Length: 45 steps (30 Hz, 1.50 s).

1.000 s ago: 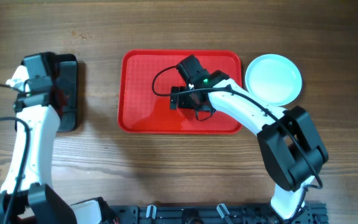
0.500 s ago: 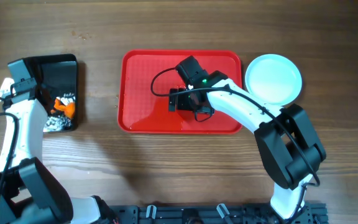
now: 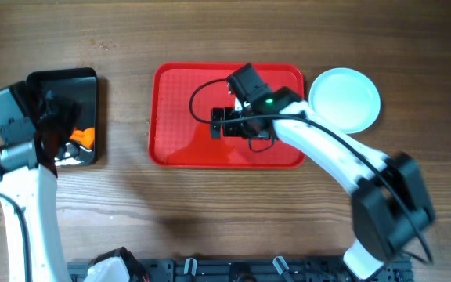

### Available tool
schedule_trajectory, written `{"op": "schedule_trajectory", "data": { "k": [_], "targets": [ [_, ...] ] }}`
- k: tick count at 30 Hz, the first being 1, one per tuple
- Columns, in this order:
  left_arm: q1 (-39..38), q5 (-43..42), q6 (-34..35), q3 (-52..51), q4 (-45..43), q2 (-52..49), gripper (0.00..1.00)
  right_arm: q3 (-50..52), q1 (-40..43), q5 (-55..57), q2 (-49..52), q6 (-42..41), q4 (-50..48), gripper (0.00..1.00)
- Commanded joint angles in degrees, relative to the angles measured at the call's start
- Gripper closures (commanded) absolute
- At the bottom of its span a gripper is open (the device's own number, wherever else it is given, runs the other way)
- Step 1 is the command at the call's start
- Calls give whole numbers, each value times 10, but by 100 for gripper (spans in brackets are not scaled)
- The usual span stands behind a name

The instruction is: Clean dirty plates on tray and stack at the side

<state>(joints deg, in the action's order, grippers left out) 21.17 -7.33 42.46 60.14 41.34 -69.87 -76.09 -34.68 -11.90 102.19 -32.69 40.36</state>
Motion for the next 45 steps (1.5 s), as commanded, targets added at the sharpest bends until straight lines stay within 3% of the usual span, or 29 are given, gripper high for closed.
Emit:
{"op": "schedule_trajectory", "data": {
  "k": [1,7,17,40,45],
  "targets": [
    [1,-132,-2,-2,24,31,0,0,1,41,-92,1,34,0],
    [1,-132,-2,-2,48,33,0,0,1,94,-169,-40,144,0],
    [1,-132,-2,-2,48,33,0,0,-35,45,-216,-64,254,0],
    [1,-132,-2,-2,48,33,0,0,-35,85,-215,-60,287,0],
    [1,-132,-2,-2,48,33,0,0,-35,85,-215,-2,238,0]
  ]
}}
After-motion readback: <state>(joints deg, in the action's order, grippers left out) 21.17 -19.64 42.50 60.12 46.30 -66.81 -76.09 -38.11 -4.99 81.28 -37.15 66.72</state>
